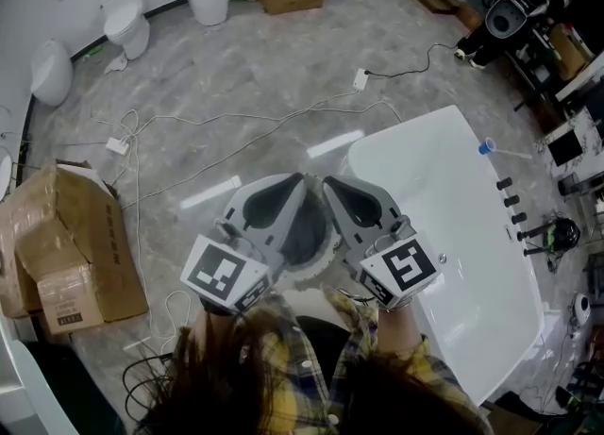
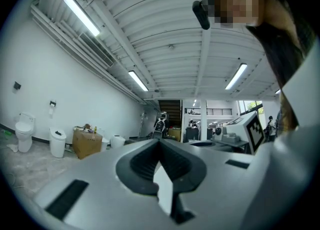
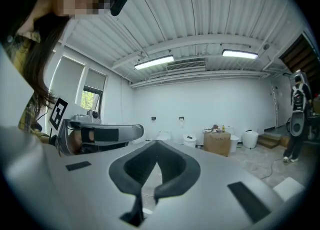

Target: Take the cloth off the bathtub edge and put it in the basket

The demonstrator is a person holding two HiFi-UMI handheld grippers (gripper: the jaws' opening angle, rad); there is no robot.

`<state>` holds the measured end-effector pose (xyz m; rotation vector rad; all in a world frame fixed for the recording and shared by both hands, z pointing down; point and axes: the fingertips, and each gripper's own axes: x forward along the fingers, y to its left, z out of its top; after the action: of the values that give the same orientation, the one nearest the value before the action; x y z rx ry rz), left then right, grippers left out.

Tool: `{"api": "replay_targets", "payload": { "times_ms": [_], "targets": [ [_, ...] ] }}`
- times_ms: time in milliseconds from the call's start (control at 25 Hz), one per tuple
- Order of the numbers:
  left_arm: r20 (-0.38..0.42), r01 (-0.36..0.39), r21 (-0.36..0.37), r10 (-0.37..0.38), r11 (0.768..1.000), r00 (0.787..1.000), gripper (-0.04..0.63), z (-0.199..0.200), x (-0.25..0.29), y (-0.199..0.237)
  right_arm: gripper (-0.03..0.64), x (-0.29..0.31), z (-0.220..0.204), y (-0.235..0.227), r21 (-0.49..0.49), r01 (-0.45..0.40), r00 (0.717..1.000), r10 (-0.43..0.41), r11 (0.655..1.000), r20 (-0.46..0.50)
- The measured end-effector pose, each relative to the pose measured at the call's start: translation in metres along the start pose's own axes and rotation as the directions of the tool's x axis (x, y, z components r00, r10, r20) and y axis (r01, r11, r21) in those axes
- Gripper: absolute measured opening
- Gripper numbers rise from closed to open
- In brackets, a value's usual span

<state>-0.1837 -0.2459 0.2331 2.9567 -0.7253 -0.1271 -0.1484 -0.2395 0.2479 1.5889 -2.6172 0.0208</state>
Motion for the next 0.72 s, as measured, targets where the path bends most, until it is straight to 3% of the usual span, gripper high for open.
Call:
{"api": "replay_targets", "payload": {
  "times_ms": [720],
  "targets": [
    [-0.02,-0.004,0.005,0.004,1.0,1.0,0.017,-0.0041,-0.0057,-0.0009,0.015,0.0036,-0.0053,0.009,-0.021,-0.002,0.999,0.001,1.0,-0.045]
  ]
}}
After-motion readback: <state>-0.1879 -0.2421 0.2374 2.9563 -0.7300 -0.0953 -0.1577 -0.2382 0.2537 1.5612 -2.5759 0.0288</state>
